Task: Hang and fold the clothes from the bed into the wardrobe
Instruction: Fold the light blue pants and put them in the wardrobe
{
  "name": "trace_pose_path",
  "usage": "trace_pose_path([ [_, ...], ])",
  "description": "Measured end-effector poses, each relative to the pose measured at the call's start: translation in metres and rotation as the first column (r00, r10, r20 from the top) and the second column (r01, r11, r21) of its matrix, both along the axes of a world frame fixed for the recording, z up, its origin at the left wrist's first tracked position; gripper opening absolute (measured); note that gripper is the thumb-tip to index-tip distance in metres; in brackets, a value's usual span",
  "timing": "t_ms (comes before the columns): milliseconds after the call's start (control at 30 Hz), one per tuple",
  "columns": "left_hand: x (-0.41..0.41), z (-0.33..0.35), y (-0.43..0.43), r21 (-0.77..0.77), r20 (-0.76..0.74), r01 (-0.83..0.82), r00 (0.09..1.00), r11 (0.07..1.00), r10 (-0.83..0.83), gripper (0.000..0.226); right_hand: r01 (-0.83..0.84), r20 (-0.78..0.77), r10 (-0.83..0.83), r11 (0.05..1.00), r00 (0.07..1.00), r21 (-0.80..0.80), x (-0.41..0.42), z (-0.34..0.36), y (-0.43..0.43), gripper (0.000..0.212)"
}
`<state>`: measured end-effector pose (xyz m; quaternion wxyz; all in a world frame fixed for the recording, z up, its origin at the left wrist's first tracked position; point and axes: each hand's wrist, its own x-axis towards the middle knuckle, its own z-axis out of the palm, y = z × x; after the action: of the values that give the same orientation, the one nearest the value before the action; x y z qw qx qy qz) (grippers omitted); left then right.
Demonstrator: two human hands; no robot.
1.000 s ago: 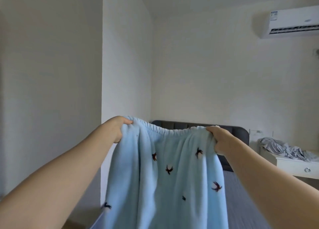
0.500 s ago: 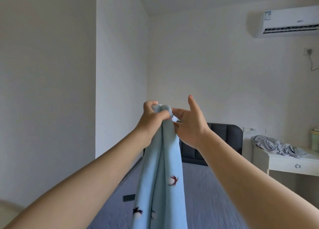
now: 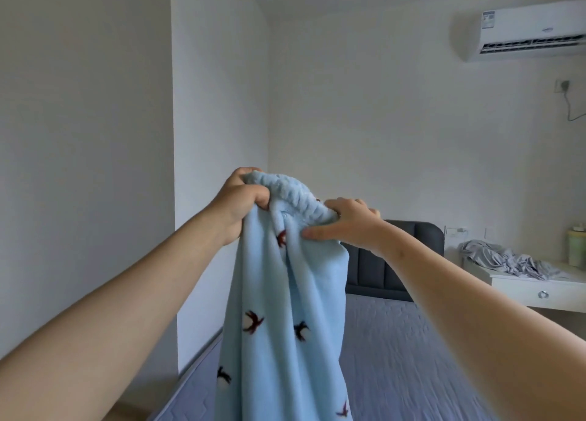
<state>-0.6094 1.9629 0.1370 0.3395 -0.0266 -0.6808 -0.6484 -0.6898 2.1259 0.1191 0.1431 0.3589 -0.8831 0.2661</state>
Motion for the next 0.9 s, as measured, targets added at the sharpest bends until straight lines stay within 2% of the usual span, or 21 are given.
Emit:
trace_pose_path([
  [67, 0.004, 0.002, -0.007, -0.015, 0.022, 0.036, 0.999, 0.999, -0.036, 0.037, 0.000, -0.025, 0.001, 0.999, 1.000, 0.043, 0.002, -0.002, 0.002, 0.036],
  [133, 0.007, 0.003, -0.014, -0.035, 0.057, 0.047, 0.997, 0.998, -0.045, 0.041, -0.027, 0.000, 0.027, 1.000, 1.000, 0.008, 0.001, 0.000, 0.002, 0.030],
  [200, 0.010, 0.004, -0.020, -0.152, 0.114, -0.011, 0.993, 0.988, 0.028, 0.041, -0.064, 0.099, 0.079, 0.987, 0.992, -0.150, -0.001, 0.004, 0.001, 0.025],
  [233, 0.011, 0.004, -0.024, -0.283, 0.150, -0.065, 0.982, 0.957, 0.111, 0.043, -0.077, 0.167, 0.126, 0.958, 0.978, -0.275, -0.001, 0.006, 0.002, 0.026],
  [267, 0.013, 0.004, -0.028, -0.430, 0.189, -0.107, 0.960, 0.896, 0.205, 0.044, -0.086, 0.236, 0.199, 0.905, 0.951, -0.418, 0.000, 0.008, 0.002, 0.027],
  [333, 0.018, 0.004, -0.036, -0.640, 0.254, -0.135, 0.892, 0.757, 0.374, 0.040, -0.095, 0.314, 0.405, 0.729, 0.859, -0.678, 0.005, 0.010, 0.001, 0.032],
  [400, 0.020, 0.003, -0.044, -0.731, 0.243, -0.170, 0.841, 0.661, 0.484, 0.030, -0.107, 0.311, 0.553, 0.597, 0.773, -0.795, 0.009, 0.010, -0.002, 0.039],
  [433, 0.021, 0.003, -0.046, -0.751, 0.218, -0.190, 0.833, 0.632, 0.509, 0.026, -0.133, 0.318, 0.595, 0.590, 0.738, -0.797, 0.010, 0.008, -0.003, 0.042],
  [467, 0.021, 0.004, -0.046, -0.750, 0.195, -0.206, 0.839, 0.629, 0.507, 0.023, -0.175, 0.337, 0.619, 0.618, 0.710, -0.766, 0.010, 0.006, -0.003, 0.042],
  [533, 0.023, 0.004, -0.047, -0.668, 0.228, -0.191, 0.867, 0.719, 0.442, 0.022, -0.248, 0.408, 0.564, 0.754, 0.718, -0.608, 0.012, 0.002, 0.000, 0.033],
  [600, 0.026, 0.001, -0.051, -0.580, 0.258, -0.196, 0.877, 0.791, 0.406, 0.022, -0.212, 0.391, 0.336, 0.921, 0.857, -0.327, 0.008, 0.000, 0.003, 0.021],
  [633, 0.026, -0.003, -0.053, -0.569, 0.256, -0.212, 0.873, 0.795, 0.416, 0.020, -0.125, 0.308, 0.180, 0.974, 0.934, -0.191, 0.006, 0.000, 0.004, 0.023],
  [667, 0.026, -0.005, -0.054, -0.571, 0.247, -0.233, 0.866, 0.787, 0.435, 0.018, -0.034, 0.213, 0.064, 0.989, 0.975, -0.142, 0.002, 0.000, 0.003, 0.030],
  [700, 0.026, -0.009, -0.056, -0.573, 0.246, -0.252, 0.855, 0.779, 0.457, 0.015, 0.016, 0.171, 0.018, 0.981, 0.985, -0.194, 0.000, -0.002, 0.001, 0.035],
  [733, 0.026, -0.011, -0.055, -0.561, 0.261, -0.262, 0.844, 0.785, 0.468, 0.014, 0.014, 0.211, 0.058, 0.946, 0.976, -0.324, -0.001, -0.004, -0.001, 0.036],
  [767, 0.027, -0.013, -0.054, -0.529, 0.289, -0.258, 0.841, 0.809, 0.457, 0.014, -0.006, 0.302, 0.174, 0.874, 0.937, -0.485, 0.000, -0.007, -0.004, 0.036],
  [833, 0.027, -0.014, -0.051, -0.412, 0.361, -0.226, 0.849, 0.883, 0.386, 0.016, 0.005, 0.422, 0.447, 0.682, 0.789, -0.732, 0.003, -0.016, -0.007, 0.043],
  [867, 0.029, -0.014, -0.049, -0.339, 0.399, -0.197, 0.856, 0.920, 0.330, 0.015, 0.031, 0.449, 0.527, 0.624, 0.722, -0.781, 0.003, -0.021, -0.006, 0.046],
  [900, 0.031, -0.015, -0.048, -0.274, 0.427, -0.161, 0.863, 0.948, 0.270, 0.014, 0.037, 0.487, 0.586, 0.615, 0.647, -0.788, 0.003, -0.027, -0.005, 0.046],
])
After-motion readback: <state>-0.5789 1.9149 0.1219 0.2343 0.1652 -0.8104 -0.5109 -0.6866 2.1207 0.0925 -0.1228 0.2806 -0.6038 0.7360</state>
